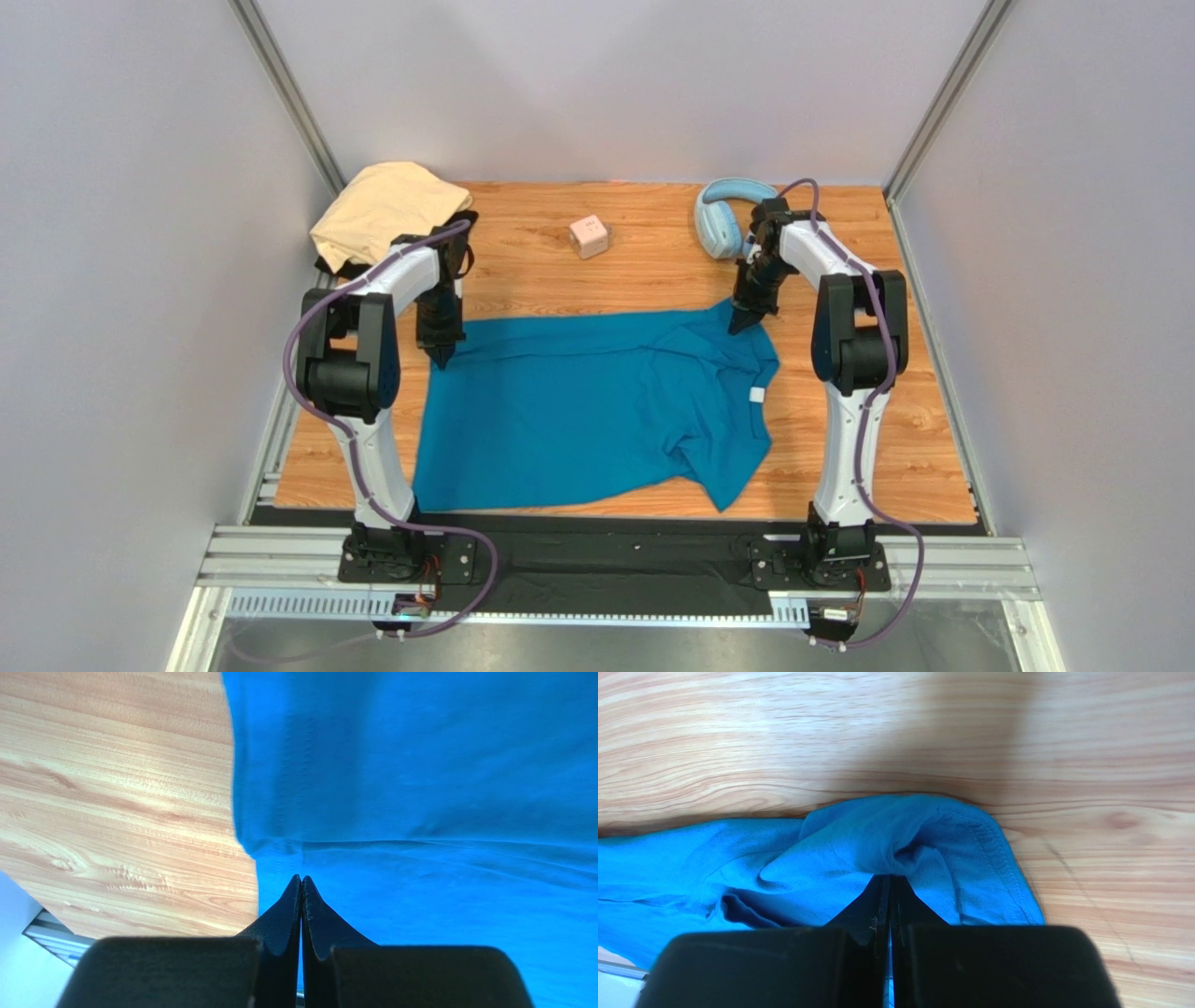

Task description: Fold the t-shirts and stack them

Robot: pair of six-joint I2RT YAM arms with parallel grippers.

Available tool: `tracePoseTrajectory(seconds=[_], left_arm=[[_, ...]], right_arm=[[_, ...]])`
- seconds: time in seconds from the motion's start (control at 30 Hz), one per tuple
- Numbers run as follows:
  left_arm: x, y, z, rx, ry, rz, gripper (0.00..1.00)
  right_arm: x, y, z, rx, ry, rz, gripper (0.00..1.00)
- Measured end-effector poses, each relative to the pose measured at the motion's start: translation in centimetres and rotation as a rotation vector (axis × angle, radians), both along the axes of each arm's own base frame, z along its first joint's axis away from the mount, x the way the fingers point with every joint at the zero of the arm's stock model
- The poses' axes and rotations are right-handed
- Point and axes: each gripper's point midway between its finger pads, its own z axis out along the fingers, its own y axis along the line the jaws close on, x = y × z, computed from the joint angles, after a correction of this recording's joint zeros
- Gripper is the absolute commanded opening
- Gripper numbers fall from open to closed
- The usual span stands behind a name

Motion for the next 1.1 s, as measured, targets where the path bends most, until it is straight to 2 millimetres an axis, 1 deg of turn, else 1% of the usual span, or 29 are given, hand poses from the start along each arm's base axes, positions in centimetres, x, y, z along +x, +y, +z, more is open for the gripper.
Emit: tracePoseTrajectory(seconds=[0.13, 0.47, 0.6, 0.67, 0.73, 0.8, 0.83, 0.9, 0.97, 1.03, 1.1], left_arm=[[0.3, 0.0, -0.2, -0.002, -0.012, 0.000, 0.00], [0.6, -0.2, -1.0, -0.015, -0.026, 0.000, 0.00], [1.0, -0.5, -1.4, -0.027, -0.016, 0.000, 0.00], [1.9, -0.7, -1.3, -0.034, -0.033, -0.001, 0.00], [3.3, -0.9, -0.8, -0.041, -0.065, -0.003, 0.00], [5.1, -1.1, -0.1, -0.046, -0.109, -0.007, 0.00], [5.9, -1.2, 0.3, -0.048, -0.129, -0.009, 0.00], [7.2, -1.3, 1.0, -0.053, -0.167, -0.015, 0.00], [8.2, -1.4, 1.6, -0.058, -0.195, -0.022, 0.05], [9.0, -1.5, 2.3, -0.060, -0.220, -0.026, 0.08], [9.5, -1.5, 2.9, -0.061, -0.242, -0.027, 0.09]], right_arm=[[-0.1, -0.9, 0.0, -0.003, 0.006, -0.022, 0.00], [-0.3, -1.6, 0.0, -0.026, 0.004, -0.030, 0.00], [-0.2, -2.3, 0.0, -0.047, 0.003, -0.043, 0.00], [-0.1, -3.0, 0.0, -0.053, 0.003, -0.060, 0.00], [0.0, -4.0, 0.0, -0.054, 0.004, -0.087, 0.00], [0.2, -5.6, 0.1, -0.055, 0.003, -0.125, 0.00], [0.2, -6.3, 0.1, -0.056, 0.002, -0.142, 0.05], [0.4, -7.4, 0.2, -0.064, -0.008, -0.166, 0.10], [0.5, -8.4, 0.5, -0.076, -0.025, -0.185, 0.13], [0.4, -8.9, 1.4, -0.083, -0.048, -0.191, 0.14], [0.7, -8.8, 3.2, -0.080, -0.097, -0.189, 0.16]])
